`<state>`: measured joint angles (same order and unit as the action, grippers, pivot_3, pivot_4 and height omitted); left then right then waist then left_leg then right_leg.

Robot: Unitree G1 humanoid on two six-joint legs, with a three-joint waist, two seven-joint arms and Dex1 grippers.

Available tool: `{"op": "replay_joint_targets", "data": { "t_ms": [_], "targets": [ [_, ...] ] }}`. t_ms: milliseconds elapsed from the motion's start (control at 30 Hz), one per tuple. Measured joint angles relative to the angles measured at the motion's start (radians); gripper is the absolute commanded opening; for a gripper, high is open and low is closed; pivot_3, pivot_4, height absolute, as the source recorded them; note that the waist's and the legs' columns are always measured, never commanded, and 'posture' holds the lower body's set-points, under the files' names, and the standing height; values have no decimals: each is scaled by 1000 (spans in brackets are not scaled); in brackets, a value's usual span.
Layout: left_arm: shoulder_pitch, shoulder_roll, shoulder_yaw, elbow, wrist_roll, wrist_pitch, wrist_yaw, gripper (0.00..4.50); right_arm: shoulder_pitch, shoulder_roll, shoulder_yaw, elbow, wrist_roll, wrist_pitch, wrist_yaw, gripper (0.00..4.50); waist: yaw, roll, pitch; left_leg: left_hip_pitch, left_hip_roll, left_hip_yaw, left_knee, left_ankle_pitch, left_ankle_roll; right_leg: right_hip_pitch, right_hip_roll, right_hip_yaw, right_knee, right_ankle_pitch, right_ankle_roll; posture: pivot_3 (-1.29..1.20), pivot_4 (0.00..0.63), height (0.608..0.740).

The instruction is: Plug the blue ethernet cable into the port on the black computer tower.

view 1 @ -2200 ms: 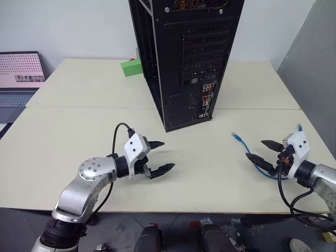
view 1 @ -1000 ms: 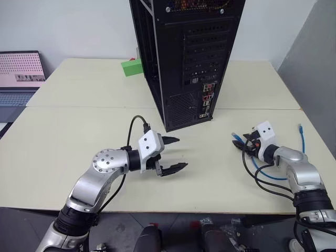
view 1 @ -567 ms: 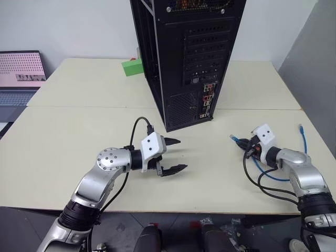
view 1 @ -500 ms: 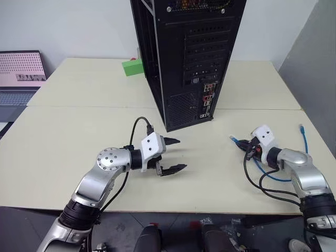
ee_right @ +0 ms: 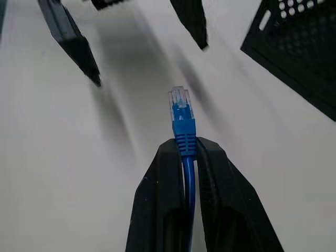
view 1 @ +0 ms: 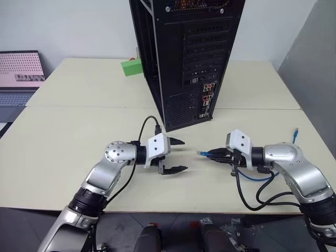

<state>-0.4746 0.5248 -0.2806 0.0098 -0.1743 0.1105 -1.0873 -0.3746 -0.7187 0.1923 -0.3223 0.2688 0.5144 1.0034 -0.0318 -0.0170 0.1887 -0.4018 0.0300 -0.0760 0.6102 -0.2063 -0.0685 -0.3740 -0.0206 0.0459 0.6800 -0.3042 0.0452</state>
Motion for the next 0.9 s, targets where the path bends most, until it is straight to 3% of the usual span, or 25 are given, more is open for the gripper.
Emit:
{"op": "replay_joint_targets", "data": {
  "t_ms": [167, 267, 800, 900],
  "targets": [
    [-12, -24, -20, 14, -1, -10, -31, 4500, 0, 4, 30, -30, 8, 23, 0, 89, -1, 0, 0, 0, 0, 0, 0, 0, 0, 0, 0, 0, 0, 0, 0, 0, 150, 740],
    [-14, -24, -25, 29, -1, -12, -47, 4077, 0, 4, 33, -32, 8, 30, -1, 89, -1, 0, 0, 0, 0, 0, 0, 0, 0, 0, 0, 0, 0, 0, 0, 0, 150, 740],
    [-54, -72, -39, 72, -5, -24, -121, 470, -8, 6, 58, -67, 7, 45, -2, 77, -1, 0, 0, 0, 0, 0, 0, 0, 0, 0, 0, 0, 0, 0, 0, 0, 150, 740],
    [-54, -74, -40, 76, -1, -36, -123, 307, -10, 4, 58, -67, 6, 46, -2, 77, -1, 0, 0, 0, 0, -1, 0, 0, 0, 0, 0, 0, 0, 0, 0, 0, 150, 740]
  ]
}}
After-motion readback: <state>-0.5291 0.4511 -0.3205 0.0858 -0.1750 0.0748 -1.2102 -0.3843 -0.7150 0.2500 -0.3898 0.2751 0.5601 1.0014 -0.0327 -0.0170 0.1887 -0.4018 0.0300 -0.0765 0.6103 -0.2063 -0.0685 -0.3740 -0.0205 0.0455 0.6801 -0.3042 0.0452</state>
